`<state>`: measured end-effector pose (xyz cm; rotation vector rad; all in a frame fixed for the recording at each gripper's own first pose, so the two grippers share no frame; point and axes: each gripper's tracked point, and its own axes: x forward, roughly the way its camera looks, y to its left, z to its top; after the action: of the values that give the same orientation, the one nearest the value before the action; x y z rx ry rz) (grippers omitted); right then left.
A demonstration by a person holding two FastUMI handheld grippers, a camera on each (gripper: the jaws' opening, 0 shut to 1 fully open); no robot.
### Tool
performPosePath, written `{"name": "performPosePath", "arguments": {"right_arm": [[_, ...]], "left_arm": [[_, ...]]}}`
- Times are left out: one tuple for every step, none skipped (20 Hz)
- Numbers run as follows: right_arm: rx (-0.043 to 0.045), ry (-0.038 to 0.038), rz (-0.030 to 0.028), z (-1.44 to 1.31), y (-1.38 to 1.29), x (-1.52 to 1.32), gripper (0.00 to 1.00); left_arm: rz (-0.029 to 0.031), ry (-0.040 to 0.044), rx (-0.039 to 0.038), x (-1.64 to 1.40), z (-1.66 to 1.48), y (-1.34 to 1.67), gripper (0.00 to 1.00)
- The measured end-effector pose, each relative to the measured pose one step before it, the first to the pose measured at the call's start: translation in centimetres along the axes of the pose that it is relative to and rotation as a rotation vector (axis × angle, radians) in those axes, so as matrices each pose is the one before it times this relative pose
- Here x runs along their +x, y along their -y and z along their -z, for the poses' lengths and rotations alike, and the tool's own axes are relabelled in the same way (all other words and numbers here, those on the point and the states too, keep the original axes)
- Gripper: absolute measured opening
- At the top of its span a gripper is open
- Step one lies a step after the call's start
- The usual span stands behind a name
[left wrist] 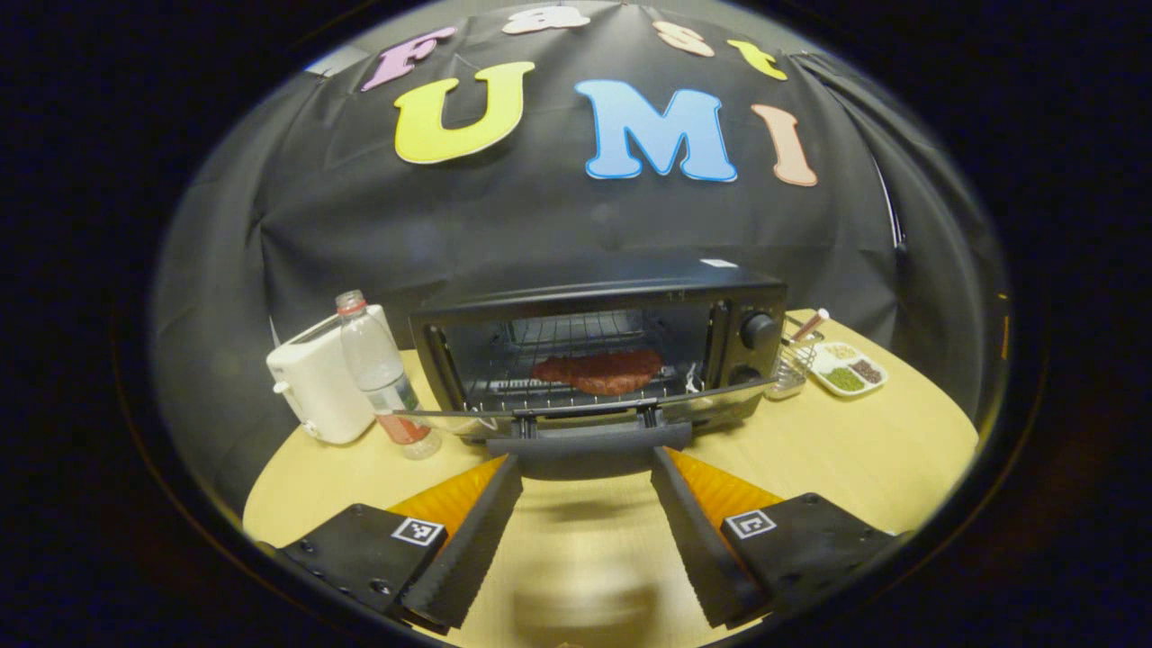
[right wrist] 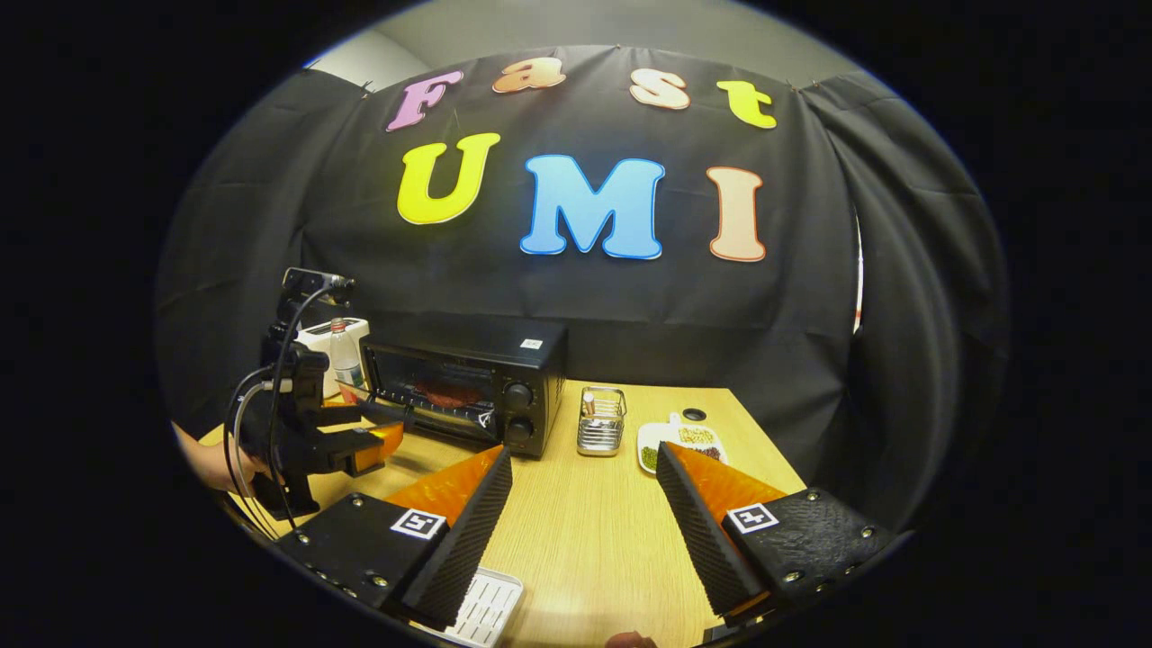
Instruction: Open the electric oven with the left hand, put the food in, and close the electric oven.
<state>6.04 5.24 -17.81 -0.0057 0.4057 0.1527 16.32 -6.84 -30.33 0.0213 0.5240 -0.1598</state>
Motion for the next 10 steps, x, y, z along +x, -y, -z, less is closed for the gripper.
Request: {"name": "performPosePath", "arguments": {"right_arm": [[0.00711, -0.00382, 0.0012, 0.057, 0.133, -0.035, 0.98], [0.00261, -0.00141, 0.00313, -0.064, 0.196, -0.038, 0.98], [-0.00024, 0.00015, 0.00224, -0.013, 0.007, -0.117, 0.98], [-0.00092, 0.00105, 0.00123, -0.132, 0.004, -0.076, 0.98], [-0.00009, -0.00105, -0.00047, 0.051, -0.058, -0.074, 0.98], [0.00021, 0.00093, -0.00199, -0.072, -0.105, -0.038, 0.98], [-0.00061, 0.00379, 0.00026, -0.051, 0.044, -0.176, 0.98], [0.00082, 0.00499, -0.00182, -0.107, 0.041, -0.2, 0.98], [0.00139, 0.00577, -0.00067, -0.119, 0.054, -0.175, 0.98], [0.00289, 0.00697, -0.00114, -0.232, 0.069, -0.222, 0.98]], "left_arm": [[-0.00033, 0.01531, 0.00527, 0.289, -0.637, -0.013, 0.98], [0.00099, 0.00586, 0.0043, 0.232, -0.213, 0.163, 0.98], [0.00323, 0.00779, 0.00276, 0.361, -0.354, 0.129, 0.98], [0.00505, 0.00906, 0.00146, 0.286, -0.383, 0.08, 0.98], [0.0044, 0.0202, -0.00013, 0.345, -0.856, 0.115, 1.0], [0.00389, 0.01667, 0.00031, 0.302, -1.122, 0.196, 1.0], [0.00397, 0.02025, -0.00108, -0.033, -0.797, 0.252, 1.0], [0.00395, 0.02098, -0.00383, -0.196, -0.737, 0.207, 1.0], [0.00215, 0.01583, -0.00297, -0.302, -0.658, 0.237, 1.0], [-0.00013, 0.00954, -0.00319, -0.797, -0.912, 0.163, 1.0]]}}
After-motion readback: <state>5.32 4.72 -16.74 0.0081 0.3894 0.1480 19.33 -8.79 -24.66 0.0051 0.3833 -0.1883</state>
